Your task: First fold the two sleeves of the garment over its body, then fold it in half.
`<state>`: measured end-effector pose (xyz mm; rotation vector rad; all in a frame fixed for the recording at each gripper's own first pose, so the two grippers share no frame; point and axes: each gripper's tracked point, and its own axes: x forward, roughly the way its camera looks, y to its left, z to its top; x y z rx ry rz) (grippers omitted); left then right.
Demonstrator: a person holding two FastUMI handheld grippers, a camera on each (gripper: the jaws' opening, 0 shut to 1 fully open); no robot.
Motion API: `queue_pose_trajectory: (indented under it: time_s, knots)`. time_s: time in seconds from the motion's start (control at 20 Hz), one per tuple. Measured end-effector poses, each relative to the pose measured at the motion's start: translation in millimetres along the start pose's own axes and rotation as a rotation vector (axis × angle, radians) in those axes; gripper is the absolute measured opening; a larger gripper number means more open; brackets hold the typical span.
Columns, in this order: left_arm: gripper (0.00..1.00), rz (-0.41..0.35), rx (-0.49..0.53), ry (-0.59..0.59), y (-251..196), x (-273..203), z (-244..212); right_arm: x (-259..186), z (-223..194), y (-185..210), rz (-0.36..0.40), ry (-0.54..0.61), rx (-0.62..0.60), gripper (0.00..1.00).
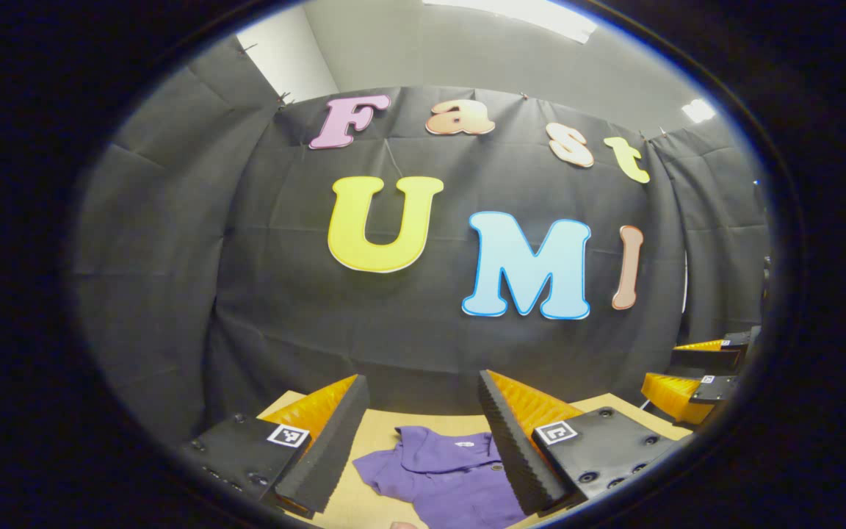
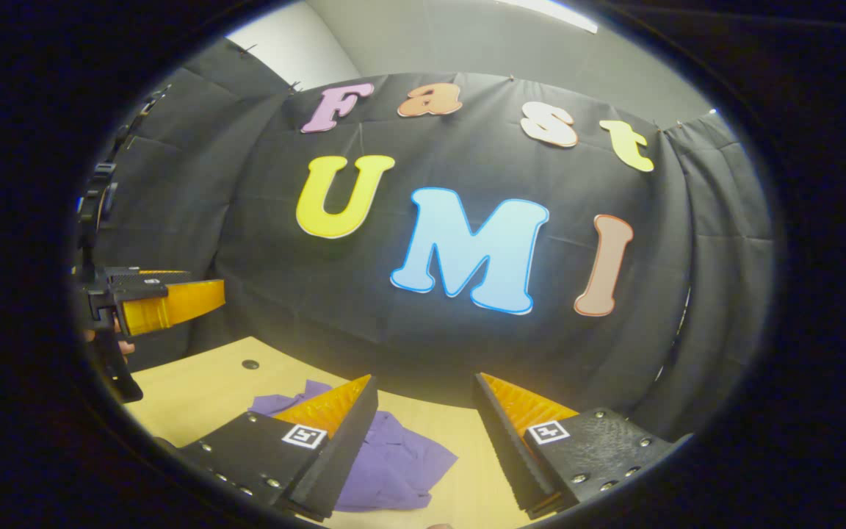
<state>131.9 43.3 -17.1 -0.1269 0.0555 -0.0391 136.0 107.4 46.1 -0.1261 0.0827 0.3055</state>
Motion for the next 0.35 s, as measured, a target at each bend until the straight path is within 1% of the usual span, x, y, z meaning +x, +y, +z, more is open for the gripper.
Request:
queue_pose_trajectory:
  time_s: [0.2, 0.35]
  knots:
    - [0.95, 0.021, -0.004, -0.006, -2.8, -15.9, 4.9, -5.9, 0.5, 8.5, 0.039, -0.003, 0.015, 0.81]
    - [0.96, 0.037, -0.005, -0.011, -0.7, -25.2, 6.5, -10.3, 2.4, 5.1, 0.041, -0.01, 0.026, 0.81]
